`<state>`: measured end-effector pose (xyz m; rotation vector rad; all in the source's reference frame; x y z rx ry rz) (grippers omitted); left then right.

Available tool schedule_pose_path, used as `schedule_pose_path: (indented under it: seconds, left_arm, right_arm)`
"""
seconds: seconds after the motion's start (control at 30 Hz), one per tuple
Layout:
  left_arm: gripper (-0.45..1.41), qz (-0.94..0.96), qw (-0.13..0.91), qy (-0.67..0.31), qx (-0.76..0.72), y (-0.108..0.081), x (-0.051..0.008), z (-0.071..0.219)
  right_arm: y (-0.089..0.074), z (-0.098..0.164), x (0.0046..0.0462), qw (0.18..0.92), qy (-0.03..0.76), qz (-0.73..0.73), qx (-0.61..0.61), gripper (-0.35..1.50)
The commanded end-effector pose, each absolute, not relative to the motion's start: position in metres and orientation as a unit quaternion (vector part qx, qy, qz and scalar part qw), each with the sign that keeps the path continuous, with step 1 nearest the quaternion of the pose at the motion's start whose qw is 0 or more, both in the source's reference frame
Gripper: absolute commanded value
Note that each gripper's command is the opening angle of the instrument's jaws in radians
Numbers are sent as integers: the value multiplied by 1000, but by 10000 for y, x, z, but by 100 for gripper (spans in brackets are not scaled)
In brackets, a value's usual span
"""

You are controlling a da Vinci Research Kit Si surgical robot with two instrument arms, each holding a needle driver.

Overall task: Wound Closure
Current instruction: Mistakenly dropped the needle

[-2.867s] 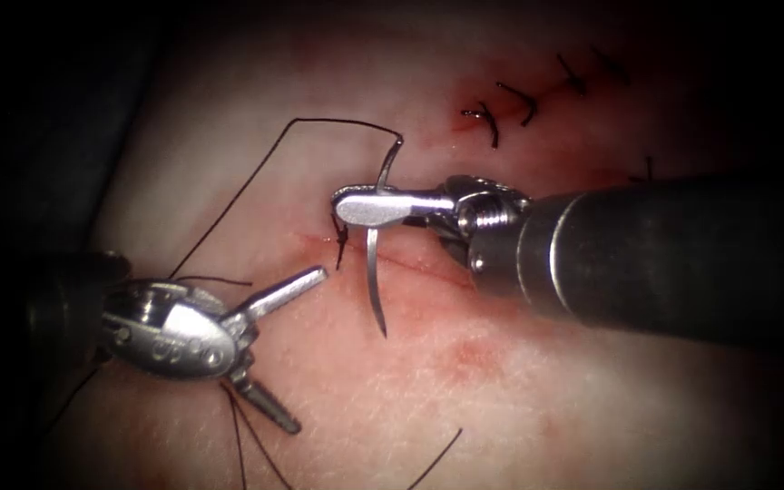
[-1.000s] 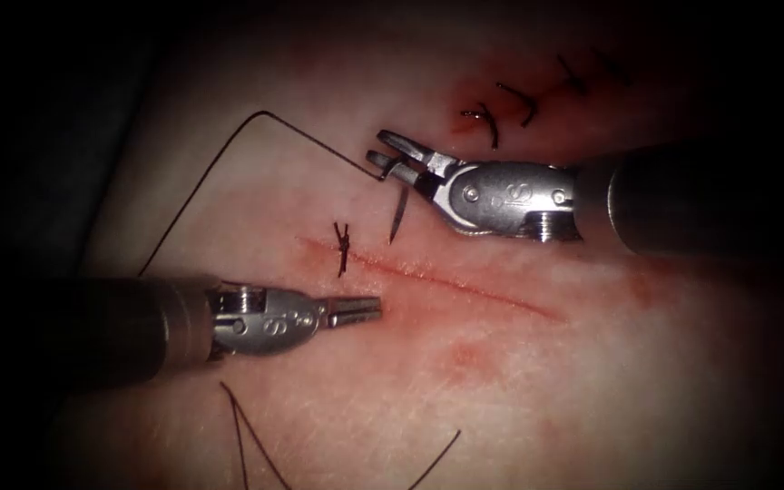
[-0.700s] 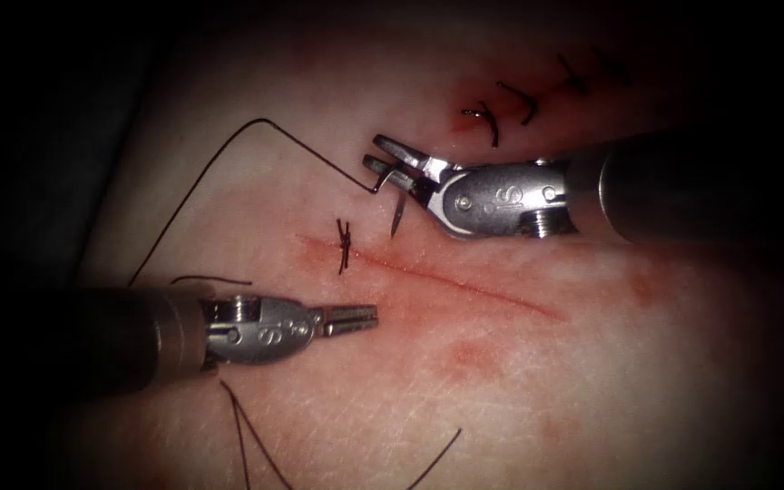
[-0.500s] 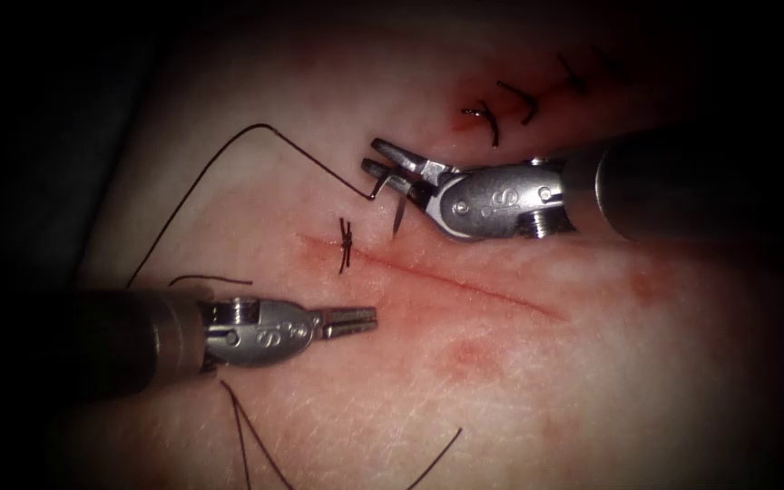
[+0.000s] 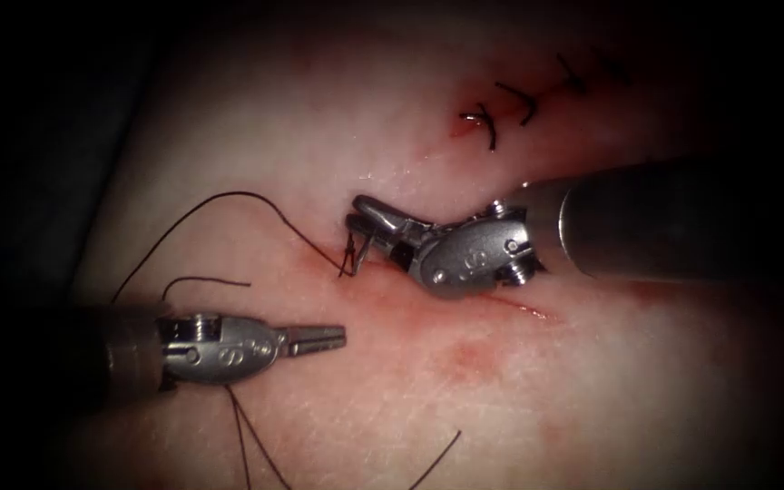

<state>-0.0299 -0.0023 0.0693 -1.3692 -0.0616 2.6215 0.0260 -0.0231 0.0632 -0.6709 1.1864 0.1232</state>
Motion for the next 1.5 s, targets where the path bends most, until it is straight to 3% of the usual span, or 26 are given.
schedule_pose_path:
  seconds: [0.03,0.67,1.5]
  left_arm:
    - [-32,882,91,-22,-462,-25,-303,701]
    - [-38,881,90,-22,-463,-22,-302,708]
    - [-42,882,94,-20,-461,-19,-311,710]
  right_arm:
    - [-245,640,271,771,549,46,-319,-35]
    - [-294,664,267,765,537,3,-356,-35]
    - [-302,701,259,799,523,58,-291,-35]
